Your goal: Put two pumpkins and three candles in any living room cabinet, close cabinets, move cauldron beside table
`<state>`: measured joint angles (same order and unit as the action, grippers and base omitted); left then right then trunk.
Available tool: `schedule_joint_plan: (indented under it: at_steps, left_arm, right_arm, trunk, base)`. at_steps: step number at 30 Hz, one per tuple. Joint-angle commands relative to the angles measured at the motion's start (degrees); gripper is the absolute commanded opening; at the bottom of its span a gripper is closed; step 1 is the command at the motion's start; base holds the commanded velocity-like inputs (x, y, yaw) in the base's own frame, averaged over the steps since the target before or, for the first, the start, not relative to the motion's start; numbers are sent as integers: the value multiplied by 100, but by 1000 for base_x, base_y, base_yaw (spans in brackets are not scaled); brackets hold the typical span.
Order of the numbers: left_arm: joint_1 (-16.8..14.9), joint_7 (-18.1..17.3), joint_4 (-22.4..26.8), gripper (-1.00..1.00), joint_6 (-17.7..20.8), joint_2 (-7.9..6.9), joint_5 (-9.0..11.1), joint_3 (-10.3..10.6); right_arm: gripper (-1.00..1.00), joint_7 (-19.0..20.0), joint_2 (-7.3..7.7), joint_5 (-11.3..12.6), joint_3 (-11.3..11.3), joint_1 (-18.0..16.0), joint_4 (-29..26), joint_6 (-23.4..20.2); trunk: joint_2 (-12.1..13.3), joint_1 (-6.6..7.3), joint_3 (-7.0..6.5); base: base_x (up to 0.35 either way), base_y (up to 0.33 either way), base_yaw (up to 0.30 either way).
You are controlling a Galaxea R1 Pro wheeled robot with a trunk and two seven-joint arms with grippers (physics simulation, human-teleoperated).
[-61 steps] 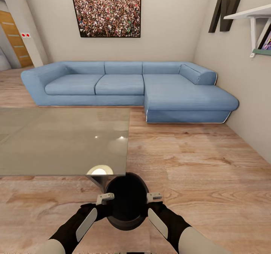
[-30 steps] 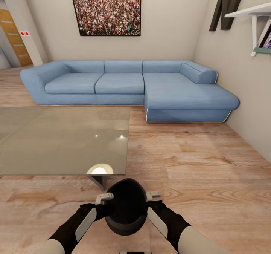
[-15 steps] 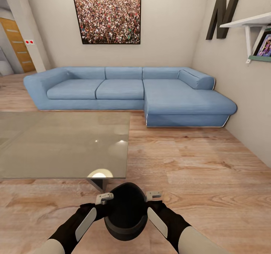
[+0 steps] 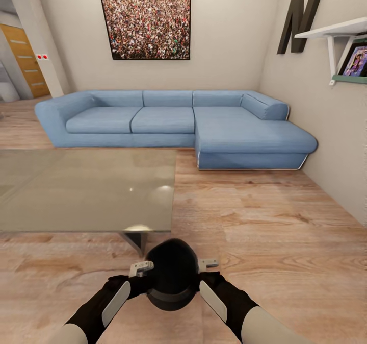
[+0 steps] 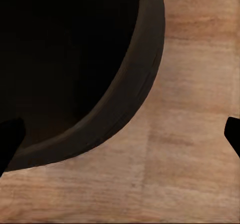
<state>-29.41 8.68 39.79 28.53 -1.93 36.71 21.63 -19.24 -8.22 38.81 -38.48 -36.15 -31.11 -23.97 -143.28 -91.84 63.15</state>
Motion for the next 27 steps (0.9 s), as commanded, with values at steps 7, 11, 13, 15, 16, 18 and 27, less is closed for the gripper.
schedule_joint_plan:
  at_steps: [7,11,13,15,16,18,27]
  left_arm:
    - [-3,48,12,100,6,-5,64,34]
    - [-3,50,12,100,4,-8,65,34]
    - [-3,50,12,100,3,-7,65,34]
    - [-3,48,12,100,8,-3,65,34]
    - [-3,49,12,100,9,-2,65,33]
    - [-3,51,12,100,11,-1,65,31]
    - [-3,96,91,100,74,-22,65,-110]
  right_arm:
    - [100,-53,4,57,-37,-6,-9,-11]
    - [100,-53,4,57,-37,-6,-9,-11]
    - [100,-53,4,57,-37,-6,-9,-11]
    - [100,-53,4,57,-37,-6,-9,-11]
    - [100,-53,4,57,-37,-6,-9,-11]
    - [100,-53,4,57,-37,-6,-9,-11]
    - [100,-44,14,119,-32,-6,-9,-77]
  trunk:
    - [-3,4,5]
    - [-3,4,5]
    - [-1,7,-17]
    - [1,12,-61]
    - [3,14,-84]
    - [45,40,-123]
    - [406,237,-285]
  base:
    - [-179,0,0]
    - [-22,0,0]
    - [-5,0,0]
    - [-2,0,0]
    - [-1,0,0]
    - [0,0,0]
    - [0,0,0]
